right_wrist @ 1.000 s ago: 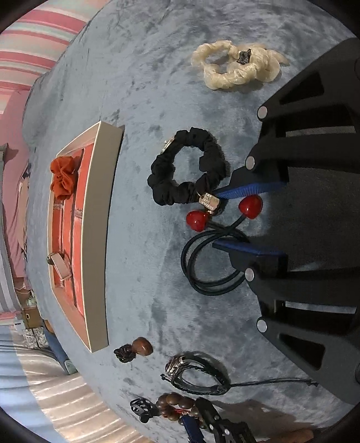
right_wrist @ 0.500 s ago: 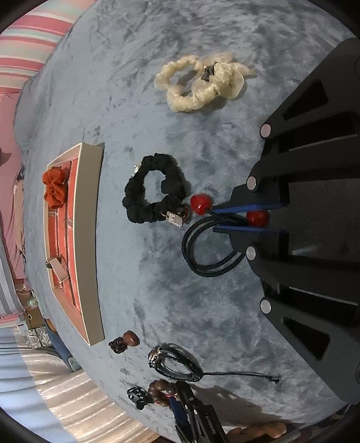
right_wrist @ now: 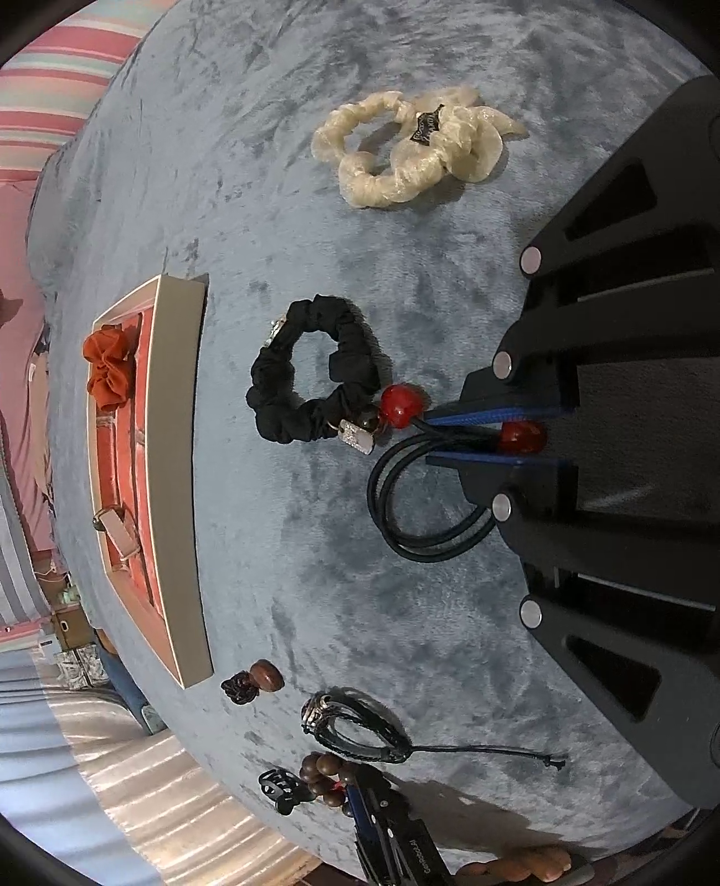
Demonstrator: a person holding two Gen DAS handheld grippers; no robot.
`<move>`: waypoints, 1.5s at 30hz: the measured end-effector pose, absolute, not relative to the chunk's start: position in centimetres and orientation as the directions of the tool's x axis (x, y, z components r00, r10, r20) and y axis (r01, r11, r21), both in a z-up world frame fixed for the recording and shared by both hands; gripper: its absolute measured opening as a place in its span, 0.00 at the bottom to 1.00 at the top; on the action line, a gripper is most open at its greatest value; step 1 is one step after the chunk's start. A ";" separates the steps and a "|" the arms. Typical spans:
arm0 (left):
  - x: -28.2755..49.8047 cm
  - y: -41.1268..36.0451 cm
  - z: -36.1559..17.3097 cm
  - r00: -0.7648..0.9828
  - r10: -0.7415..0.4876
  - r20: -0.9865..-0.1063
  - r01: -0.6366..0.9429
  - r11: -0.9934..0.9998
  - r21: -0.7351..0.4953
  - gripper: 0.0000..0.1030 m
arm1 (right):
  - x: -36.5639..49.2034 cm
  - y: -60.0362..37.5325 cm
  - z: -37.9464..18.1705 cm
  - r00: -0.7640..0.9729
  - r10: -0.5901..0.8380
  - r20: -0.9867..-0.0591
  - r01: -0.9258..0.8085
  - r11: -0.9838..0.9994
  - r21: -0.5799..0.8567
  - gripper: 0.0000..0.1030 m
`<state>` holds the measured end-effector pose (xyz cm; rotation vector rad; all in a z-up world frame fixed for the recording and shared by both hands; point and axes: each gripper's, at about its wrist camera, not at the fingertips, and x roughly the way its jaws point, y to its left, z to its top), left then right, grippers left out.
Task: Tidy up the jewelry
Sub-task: 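Close the right tool on the black hair tie while the left tool grips the bead bracelet, then carry the hair tie and bead bracelet in both tools over the cream tray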
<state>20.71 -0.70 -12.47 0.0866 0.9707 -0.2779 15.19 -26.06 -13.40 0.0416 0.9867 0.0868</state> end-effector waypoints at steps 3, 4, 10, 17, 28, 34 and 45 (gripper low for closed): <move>20.6 -1.2 -12.3 0.531 -0.185 -0.827 0.291 0.956 -0.027 0.24 | 15.1 -26.0 -13.4 0.555 0.087 -0.827 -0.058 0.996 0.066 0.10; 20.6 -1.3 -12.3 0.531 -0.184 -0.827 0.292 0.956 -0.024 0.23 | 15.1 -25.9 -13.4 0.557 0.083 -0.826 -0.060 0.996 0.060 0.10; 20.5 -0.7 -12.3 0.529 -0.189 -0.828 0.284 0.958 -0.037 0.24 | 15.1 -25.8 -13.3 0.558 0.078 -0.826 -0.066 0.997 0.050 0.10; 18.8 -0.9 -11.3 0.560 -0.155 -0.814 0.289 0.957 0.016 0.26 | 15.1 -25.8 -13.4 0.558 0.079 -0.826 -0.069 0.996 0.049 0.10; 19.8 -2.0 -12.6 0.533 -0.122 -0.837 0.322 0.944 0.067 0.29 | 15.0 -25.7 -13.4 0.560 0.072 -0.826 -0.071 0.997 0.039 0.10; 19.7 -1.3 -11.9 0.541 -0.128 -0.831 0.307 0.950 0.053 0.19 | 15.0 -25.6 -13.4 0.564 0.063 -0.824 -0.072 0.997 0.027 0.10; 19.8 2.8 -7.9 0.595 -0.216 -0.774 0.250 0.965 -0.077 0.19 | 14.9 -25.5 -13.4 0.566 0.061 -0.822 -0.073 0.997 0.024 0.10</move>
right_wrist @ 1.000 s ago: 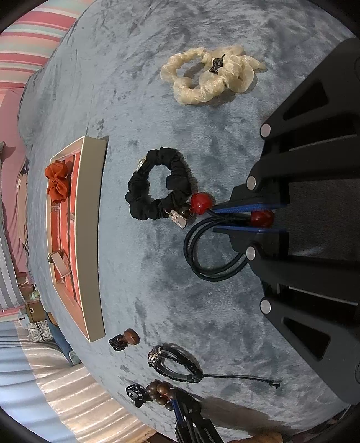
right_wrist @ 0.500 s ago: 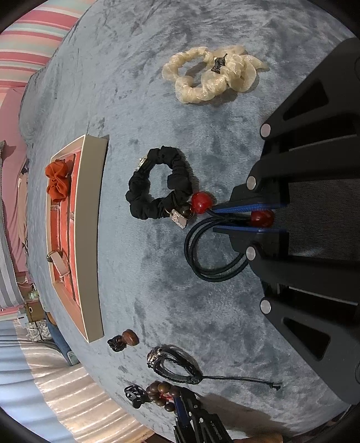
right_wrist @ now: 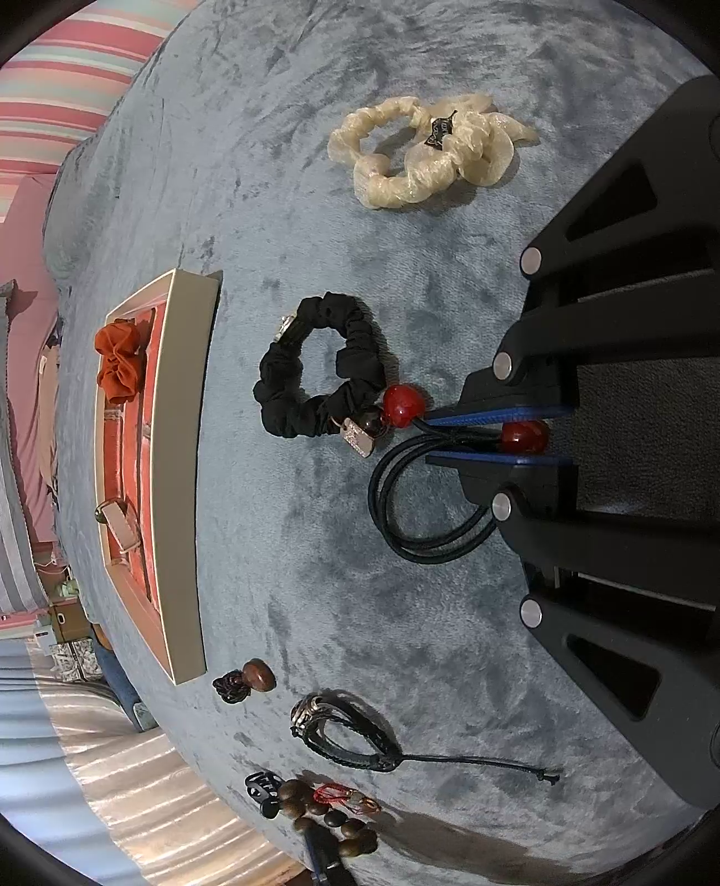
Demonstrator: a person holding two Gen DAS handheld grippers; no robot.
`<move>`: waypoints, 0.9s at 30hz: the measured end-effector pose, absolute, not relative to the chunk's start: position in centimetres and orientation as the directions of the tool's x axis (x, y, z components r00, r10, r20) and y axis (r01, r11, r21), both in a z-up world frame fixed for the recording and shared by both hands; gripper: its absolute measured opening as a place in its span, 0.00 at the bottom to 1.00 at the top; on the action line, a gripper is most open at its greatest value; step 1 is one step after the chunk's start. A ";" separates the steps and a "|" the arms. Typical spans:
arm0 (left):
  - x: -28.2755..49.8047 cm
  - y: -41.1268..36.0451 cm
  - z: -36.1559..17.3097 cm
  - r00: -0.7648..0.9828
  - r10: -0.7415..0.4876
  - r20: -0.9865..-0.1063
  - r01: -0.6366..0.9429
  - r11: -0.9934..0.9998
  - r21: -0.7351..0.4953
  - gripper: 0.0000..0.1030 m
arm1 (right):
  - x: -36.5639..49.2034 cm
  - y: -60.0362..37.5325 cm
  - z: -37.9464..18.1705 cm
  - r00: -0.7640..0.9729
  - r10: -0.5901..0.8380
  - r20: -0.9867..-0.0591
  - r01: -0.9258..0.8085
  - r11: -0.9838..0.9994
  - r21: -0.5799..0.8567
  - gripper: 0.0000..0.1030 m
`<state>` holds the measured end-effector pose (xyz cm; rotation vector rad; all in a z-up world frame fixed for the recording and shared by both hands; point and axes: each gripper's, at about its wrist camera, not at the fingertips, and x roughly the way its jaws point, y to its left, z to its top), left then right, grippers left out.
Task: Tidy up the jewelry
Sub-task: 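Carry the hair tie and bead bracelet in both tools over the cream tray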
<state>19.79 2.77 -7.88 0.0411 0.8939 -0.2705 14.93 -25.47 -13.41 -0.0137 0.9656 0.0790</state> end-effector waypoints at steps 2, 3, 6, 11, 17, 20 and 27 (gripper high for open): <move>20.0 3.4 -7.4 0.602 -0.218 -0.768 0.234 0.968 -0.091 0.19 | 14.9 -25.5 -13.4 0.568 0.062 -0.821 -0.072 0.997 0.025 0.10; 20.0 3.7 -7.1 0.610 -0.218 -0.762 0.226 0.969 -0.096 0.19 | 15.0 -25.5 -13.4 0.569 0.063 -0.820 -0.071 0.997 0.027 0.10; 19.9 3.9 -6.3 0.629 -0.219 -0.746 0.225 0.970 -0.095 0.19 | 15.0 -25.6 -13.1 0.578 0.064 -0.813 -0.066 0.997 0.032 0.08; 20.0 3.8 -5.2 0.647 -0.221 -0.730 0.223 0.970 -0.097 0.19 | 14.7 -26.0 -12.2 0.608 0.051 -0.792 -0.037 0.999 0.036 0.07; 20.2 3.0 -3.0 0.673 -0.226 -0.705 0.233 0.969 -0.088 0.19 | 14.8 -25.9 -8.4 0.670 0.035 -0.742 -0.028 0.999 0.022 0.07; 20.6 2.7 -1.7 0.680 -0.243 -0.692 0.243 0.965 -0.101 0.19 | 15.3 -25.7 -6.5 0.689 0.034 -0.724 -0.034 0.999 0.015 0.07; 22.8 -0.4 2.4 0.710 -0.281 -0.646 0.290 0.952 -0.095 0.19 | 18.5 -26.1 -3.2 0.720 0.040 -0.693 -0.024 0.999 0.033 0.07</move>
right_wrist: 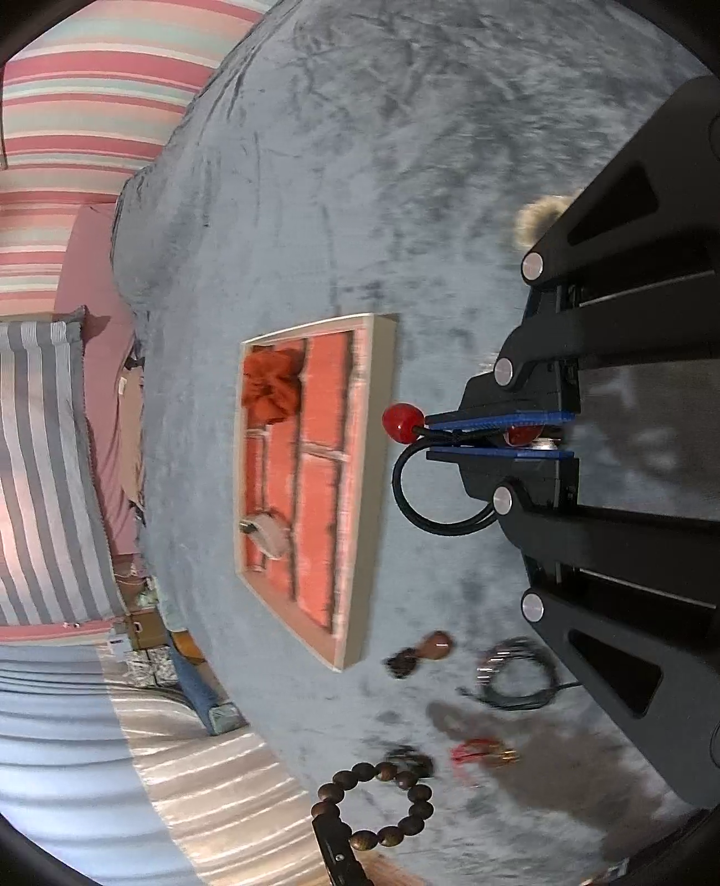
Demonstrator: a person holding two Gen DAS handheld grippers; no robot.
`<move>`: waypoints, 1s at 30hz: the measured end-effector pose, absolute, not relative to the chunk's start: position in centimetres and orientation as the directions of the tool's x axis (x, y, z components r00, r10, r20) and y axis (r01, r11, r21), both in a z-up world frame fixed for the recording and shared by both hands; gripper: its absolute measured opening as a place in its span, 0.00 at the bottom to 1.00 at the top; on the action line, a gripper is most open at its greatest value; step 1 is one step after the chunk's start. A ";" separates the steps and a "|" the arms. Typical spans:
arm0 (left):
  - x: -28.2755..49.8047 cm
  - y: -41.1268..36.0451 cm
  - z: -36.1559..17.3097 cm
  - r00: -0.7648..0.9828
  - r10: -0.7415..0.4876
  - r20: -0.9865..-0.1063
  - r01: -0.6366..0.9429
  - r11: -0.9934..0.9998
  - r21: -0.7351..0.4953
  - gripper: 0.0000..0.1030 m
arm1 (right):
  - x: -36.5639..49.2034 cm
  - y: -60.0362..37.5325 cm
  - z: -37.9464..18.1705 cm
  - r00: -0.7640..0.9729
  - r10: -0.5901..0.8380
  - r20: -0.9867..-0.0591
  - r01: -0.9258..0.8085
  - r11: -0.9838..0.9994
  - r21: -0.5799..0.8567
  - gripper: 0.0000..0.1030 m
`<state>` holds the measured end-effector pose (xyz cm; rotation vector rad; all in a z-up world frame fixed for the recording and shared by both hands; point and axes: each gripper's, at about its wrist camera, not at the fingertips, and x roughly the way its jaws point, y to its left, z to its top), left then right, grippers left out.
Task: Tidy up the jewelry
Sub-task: 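Carry the hair tie and bead bracelet in both tools over the cream tray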
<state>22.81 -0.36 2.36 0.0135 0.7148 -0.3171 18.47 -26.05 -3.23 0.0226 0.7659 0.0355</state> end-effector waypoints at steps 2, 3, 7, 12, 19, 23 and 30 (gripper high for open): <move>24.0 -1.6 3.4 0.716 -0.297 -0.632 0.305 0.947 -0.100 0.19 | 20.3 -26.2 -2.5 0.724 0.044 -0.688 -0.021 0.999 0.042 0.07; 25.0 -2.3 3.9 0.715 -0.310 -0.626 0.312 0.944 -0.110 0.19 | 21.0 -26.2 -2.2 0.727 0.042 -0.685 -0.022 0.999 0.038 0.07; 28.7 -4.3 4.4 0.704 -0.330 -0.629 0.317 0.938 -0.139 0.19 | 25.0 -26.7 -1.2 0.728 0.040 -0.685 -0.019 0.999 0.038 0.07; 34.0 -7.7 4.1 0.708 -0.308 -0.636 0.309 0.944 -0.113 0.19 | 30.6 -27.6 -0.6 0.714 0.044 -0.699 -0.012 0.999 0.051 0.07; 42.2 -10.9 -0.1 0.649 -0.289 -0.704 0.272 0.952 -0.140 0.19 | 37.8 -28.6 -2.5 0.662 0.014 -0.749 0.005 1.000 0.023 0.07; 45.0 -11.1 -3.2 0.613 -0.253 -0.748 0.249 0.961 -0.121 0.19 | 40.8 -29.1 -6.4 0.596 0.000 -0.803 0.009 1.000 0.008 0.07; 47.7 -9.2 -7.0 0.588 -0.184 -0.788 0.188 0.978 -0.088 0.19 | 43.3 -30.5 -10.6 0.522 0.016 -0.853 0.047 0.998 0.048 0.07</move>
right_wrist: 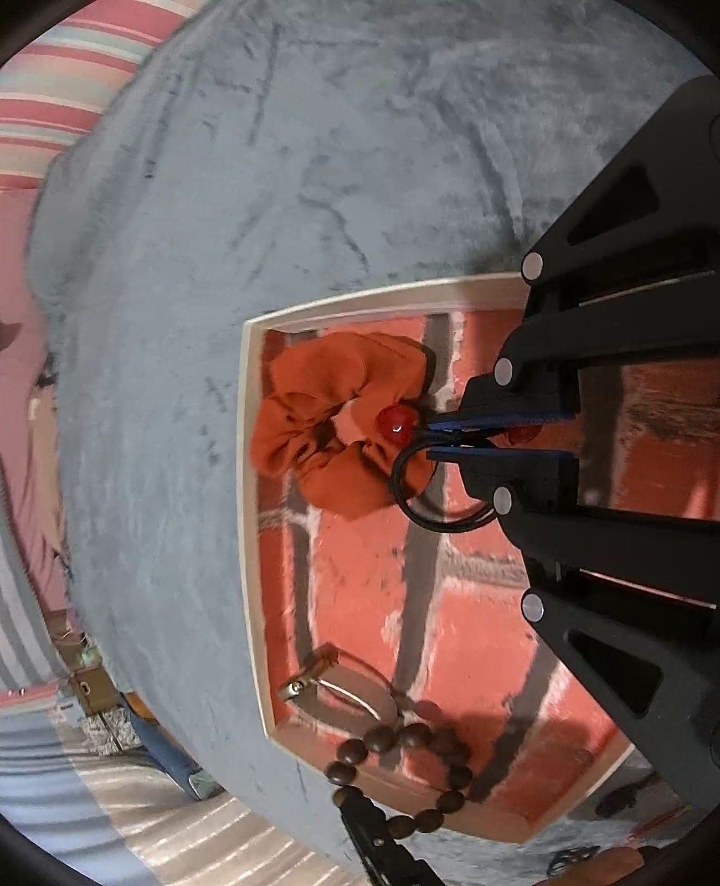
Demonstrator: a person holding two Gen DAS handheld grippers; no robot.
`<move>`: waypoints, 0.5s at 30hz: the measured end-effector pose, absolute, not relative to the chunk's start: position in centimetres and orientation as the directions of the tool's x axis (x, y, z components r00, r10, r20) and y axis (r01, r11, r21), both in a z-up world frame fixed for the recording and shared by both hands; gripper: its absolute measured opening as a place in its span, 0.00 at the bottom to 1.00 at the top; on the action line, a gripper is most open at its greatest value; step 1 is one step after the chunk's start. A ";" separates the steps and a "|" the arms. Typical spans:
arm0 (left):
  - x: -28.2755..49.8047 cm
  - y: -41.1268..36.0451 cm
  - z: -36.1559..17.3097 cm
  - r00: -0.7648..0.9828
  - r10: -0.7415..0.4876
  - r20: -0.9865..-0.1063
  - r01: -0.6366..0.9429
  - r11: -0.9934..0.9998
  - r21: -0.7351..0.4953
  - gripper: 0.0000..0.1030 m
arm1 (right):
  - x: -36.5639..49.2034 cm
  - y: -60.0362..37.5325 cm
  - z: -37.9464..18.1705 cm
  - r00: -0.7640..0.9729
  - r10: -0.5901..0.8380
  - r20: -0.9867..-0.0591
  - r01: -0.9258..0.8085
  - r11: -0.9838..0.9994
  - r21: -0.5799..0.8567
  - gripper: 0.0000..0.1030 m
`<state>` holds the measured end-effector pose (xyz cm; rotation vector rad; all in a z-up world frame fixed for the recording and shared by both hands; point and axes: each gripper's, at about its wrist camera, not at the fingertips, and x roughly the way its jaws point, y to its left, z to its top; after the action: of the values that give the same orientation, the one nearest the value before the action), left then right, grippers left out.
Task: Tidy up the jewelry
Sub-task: 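Carry the hair tie and bead bracelet in both tools over the cream tray, then open both tools to drop the hair tie and bead bracelet into the tray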
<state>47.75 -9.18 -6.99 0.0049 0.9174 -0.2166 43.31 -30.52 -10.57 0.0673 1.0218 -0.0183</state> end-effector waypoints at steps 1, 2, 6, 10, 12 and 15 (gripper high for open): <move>48.0 -9.1 -7.3 0.584 -0.173 -0.793 0.186 0.979 -0.077 0.19 | 43.7 -30.8 -10.9 0.516 0.015 -0.857 0.056 0.997 0.051 0.07; 48.2 -9.1 -7.8 0.582 -0.160 -0.798 0.187 0.980 -0.060 0.19 | 44.0 -31.0 -11.1 0.512 0.009 -0.859 0.062 0.997 0.047 0.07; 48.6 -9.4 -9.1 0.570 -0.116 -0.813 0.184 0.983 -0.011 0.19 | 44.8 -31.1 -12.1 0.484 0.007 -0.875 0.066 0.997 0.044 0.08; 49.0 -8.4 -10.5 0.534 -0.122 -0.837 0.166 0.985 -0.037 0.19 | 44.9 -30.7 -12.2 0.490 -0.009 -0.872 0.054 0.998 0.020 0.09; 48.8 -8.1 -10.9 0.531 -0.120 -0.839 0.163 0.986 -0.038 0.20 | 44.7 -30.6 -12.2 0.493 -0.002 -0.870 0.046 0.999 0.023 0.10; 48.2 -7.6 -10.7 0.544 -0.113 -0.831 0.155 0.987 -0.032 0.20 | 43.7 -30.7 -11.1 0.531 0.012 -0.847 0.026 0.999 0.030 0.25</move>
<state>48.22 -7.58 -10.69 0.0471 0.9827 -0.1589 43.74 -30.67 -11.11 0.0408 1.0114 -0.0088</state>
